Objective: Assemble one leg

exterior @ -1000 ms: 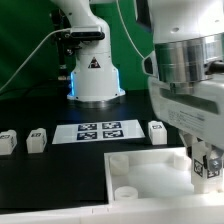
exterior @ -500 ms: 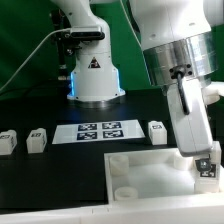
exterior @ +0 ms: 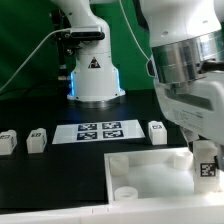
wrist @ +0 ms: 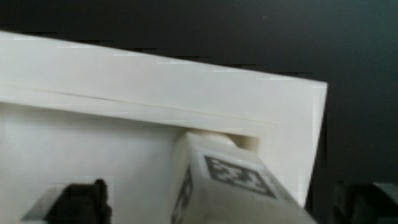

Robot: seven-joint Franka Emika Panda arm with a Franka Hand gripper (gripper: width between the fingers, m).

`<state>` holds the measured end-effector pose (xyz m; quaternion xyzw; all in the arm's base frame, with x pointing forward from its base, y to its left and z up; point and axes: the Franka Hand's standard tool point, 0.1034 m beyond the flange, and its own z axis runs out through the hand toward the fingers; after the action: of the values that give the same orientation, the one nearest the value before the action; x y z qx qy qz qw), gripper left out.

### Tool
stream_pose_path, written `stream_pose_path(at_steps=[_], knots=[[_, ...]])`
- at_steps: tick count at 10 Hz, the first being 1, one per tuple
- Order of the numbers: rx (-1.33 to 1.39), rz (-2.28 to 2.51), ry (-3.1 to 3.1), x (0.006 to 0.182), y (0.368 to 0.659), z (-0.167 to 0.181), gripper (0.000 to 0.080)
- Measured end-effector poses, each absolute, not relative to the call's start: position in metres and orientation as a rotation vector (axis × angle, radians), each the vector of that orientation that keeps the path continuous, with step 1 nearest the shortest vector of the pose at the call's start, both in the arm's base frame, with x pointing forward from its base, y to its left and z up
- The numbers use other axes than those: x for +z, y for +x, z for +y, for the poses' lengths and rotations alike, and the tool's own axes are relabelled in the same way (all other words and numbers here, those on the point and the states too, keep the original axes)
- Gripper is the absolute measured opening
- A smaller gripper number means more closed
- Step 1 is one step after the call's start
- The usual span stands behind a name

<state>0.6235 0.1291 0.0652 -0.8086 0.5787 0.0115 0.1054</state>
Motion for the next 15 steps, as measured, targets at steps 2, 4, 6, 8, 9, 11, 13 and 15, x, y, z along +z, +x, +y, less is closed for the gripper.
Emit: stream_pose_path(at_steps=[2, 4, 6, 8, 9, 11, 13, 15], knots=[[0.004, 1.484, -2.533, 0.064, 0.623, 0.129, 0.0648], [-0.022, 1.274, -2.648, 0.064, 0.623, 0.128, 0.0649], [-0.058, 0.839, -2.867, 0.067, 0.627, 0.124, 0.0649], [-0.112, 0.391, -3.018, 0.072, 0.633, 0.127, 0.0649], [-0.115, 0.287, -3.033, 0.071, 0.633, 0.125, 0.0649], [-0.113, 0.319, -3.029, 0.071, 0.633, 0.124, 0.0523], [-0.101, 0.496, -3.0, 0.07, 0.632, 0.123, 0.0388], [-0.087, 0.783, -2.935, 0.07, 0.632, 0.121, 0.0298]])
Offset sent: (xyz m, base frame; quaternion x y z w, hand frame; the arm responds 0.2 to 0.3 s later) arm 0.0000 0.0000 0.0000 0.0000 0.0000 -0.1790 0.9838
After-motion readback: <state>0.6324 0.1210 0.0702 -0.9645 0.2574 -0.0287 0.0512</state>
